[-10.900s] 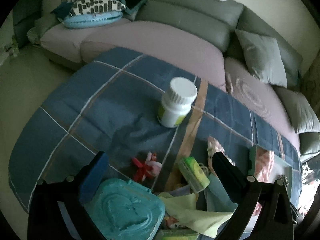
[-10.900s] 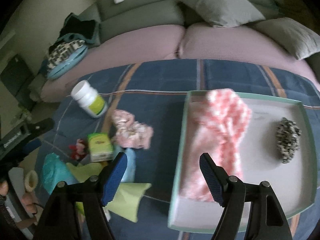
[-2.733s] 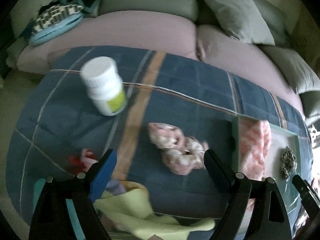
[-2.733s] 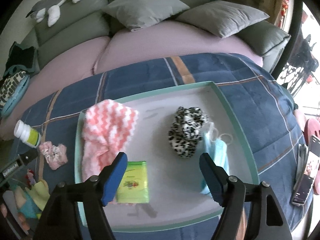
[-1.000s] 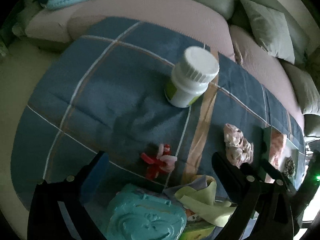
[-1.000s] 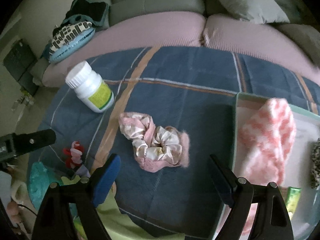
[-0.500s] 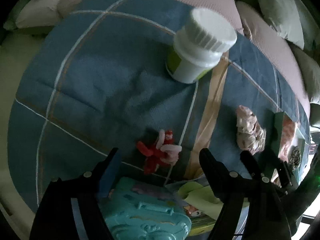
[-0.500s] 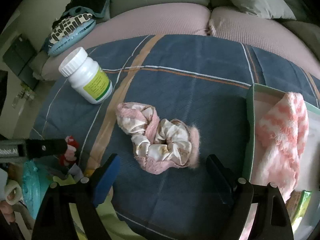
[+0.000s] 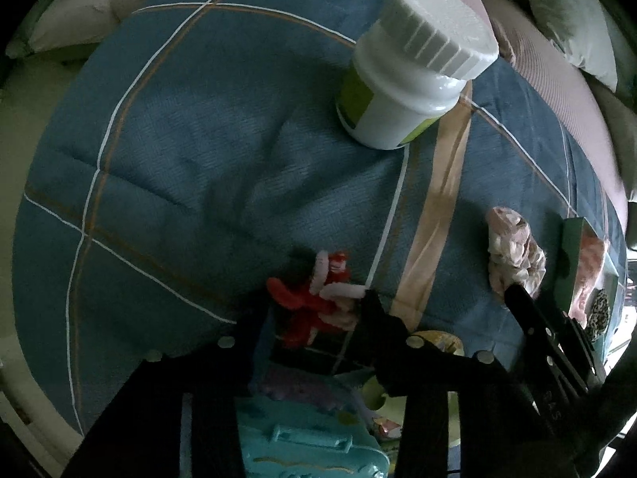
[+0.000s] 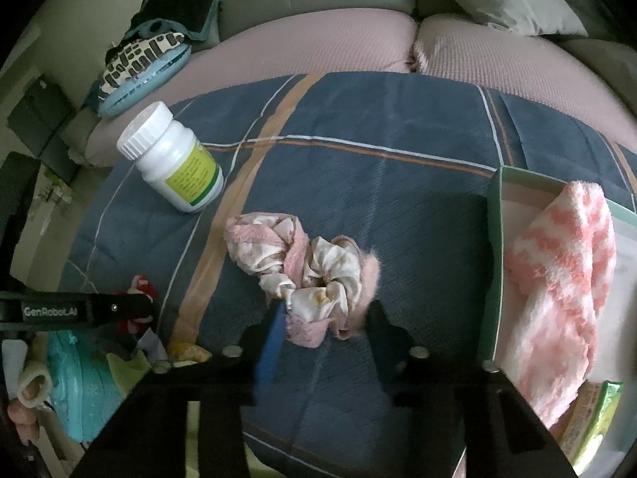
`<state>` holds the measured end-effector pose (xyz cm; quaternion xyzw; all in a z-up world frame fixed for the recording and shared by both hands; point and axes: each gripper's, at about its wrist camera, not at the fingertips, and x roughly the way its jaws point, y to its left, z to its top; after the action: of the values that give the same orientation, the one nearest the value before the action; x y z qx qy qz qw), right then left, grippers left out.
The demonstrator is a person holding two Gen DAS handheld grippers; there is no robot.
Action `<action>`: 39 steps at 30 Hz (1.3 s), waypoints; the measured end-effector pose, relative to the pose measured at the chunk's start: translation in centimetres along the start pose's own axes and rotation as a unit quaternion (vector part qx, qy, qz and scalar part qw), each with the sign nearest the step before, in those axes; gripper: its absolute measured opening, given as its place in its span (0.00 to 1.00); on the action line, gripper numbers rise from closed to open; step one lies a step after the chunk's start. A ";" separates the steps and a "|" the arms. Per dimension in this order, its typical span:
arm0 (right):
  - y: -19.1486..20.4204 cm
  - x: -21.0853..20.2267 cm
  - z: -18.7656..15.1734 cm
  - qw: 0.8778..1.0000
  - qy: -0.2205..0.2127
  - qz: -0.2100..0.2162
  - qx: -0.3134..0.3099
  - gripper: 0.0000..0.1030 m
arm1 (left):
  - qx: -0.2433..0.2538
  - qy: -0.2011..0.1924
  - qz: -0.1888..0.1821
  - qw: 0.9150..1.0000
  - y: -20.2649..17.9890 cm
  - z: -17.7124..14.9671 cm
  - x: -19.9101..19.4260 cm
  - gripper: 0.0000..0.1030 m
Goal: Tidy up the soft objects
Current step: 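Grasp the red toy with the left tool while the right tool grasps the pink floral scrunchie, then lift and carry the red toy and the scrunchie over the tray with both tools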
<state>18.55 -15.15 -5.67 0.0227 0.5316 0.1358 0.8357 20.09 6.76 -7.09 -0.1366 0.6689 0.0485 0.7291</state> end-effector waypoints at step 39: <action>-2.9 -11.2 -1.0 0.990 -0.135 0.006 0.043 0.16 | 0.009 -0.190 -0.089 0.978 -5.9 -4.6 -8.0 0.31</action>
<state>13.74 -20.88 3.26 0.0802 0.4187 0.1131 0.8975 16.39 0.82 1.30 -0.1775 0.5035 0.0028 0.8455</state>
